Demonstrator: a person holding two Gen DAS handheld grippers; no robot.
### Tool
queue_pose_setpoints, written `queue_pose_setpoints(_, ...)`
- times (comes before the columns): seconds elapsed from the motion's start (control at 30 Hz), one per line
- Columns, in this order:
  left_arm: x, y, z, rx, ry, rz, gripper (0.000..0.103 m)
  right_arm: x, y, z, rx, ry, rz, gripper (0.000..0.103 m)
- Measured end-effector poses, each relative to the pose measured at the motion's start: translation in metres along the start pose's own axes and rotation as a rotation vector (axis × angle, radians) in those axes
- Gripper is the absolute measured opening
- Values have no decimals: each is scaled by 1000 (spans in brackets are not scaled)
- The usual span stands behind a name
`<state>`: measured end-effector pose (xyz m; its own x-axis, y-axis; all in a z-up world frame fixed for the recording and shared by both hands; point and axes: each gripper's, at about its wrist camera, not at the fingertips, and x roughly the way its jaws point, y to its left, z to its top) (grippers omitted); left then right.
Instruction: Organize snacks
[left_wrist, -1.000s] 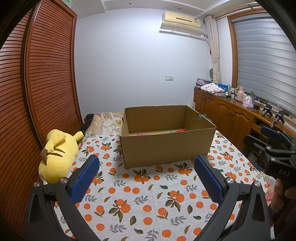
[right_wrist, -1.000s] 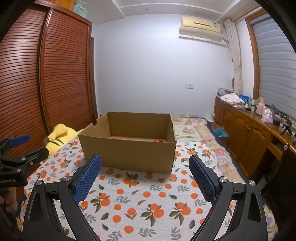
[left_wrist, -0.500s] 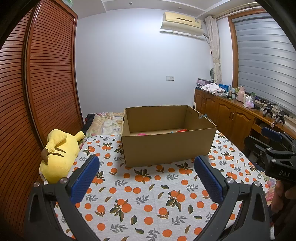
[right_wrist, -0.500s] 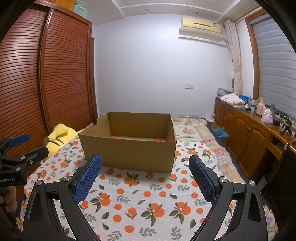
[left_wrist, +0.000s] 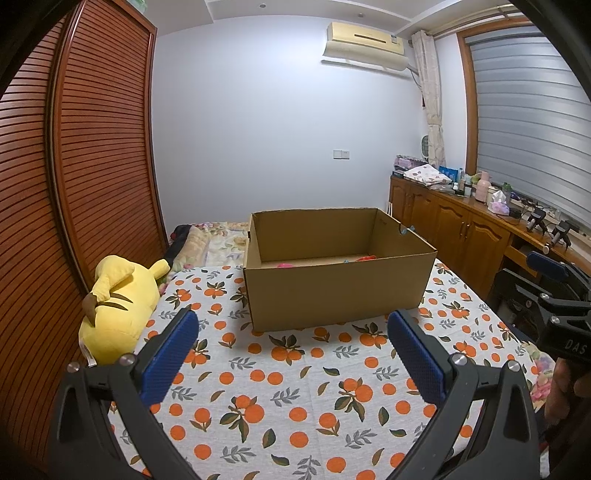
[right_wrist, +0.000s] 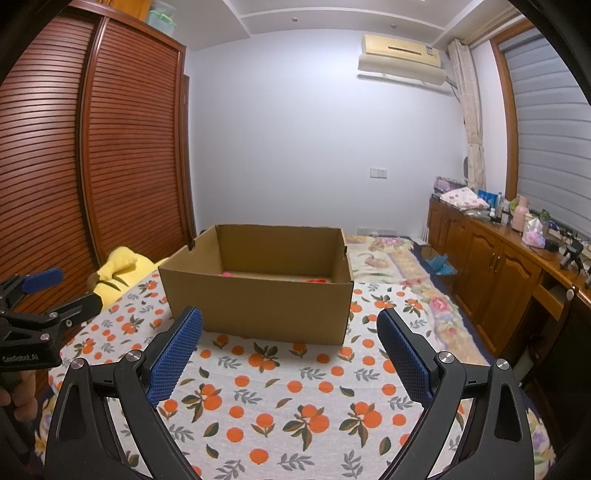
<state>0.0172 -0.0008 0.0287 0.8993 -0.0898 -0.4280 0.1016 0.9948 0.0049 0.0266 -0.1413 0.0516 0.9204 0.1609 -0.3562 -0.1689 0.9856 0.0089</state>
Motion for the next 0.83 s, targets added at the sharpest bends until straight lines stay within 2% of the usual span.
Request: queue_pose_setpoints(0.83,4,0,2,4,-4,3,103,0,0,-1,2,-1,-1,97)
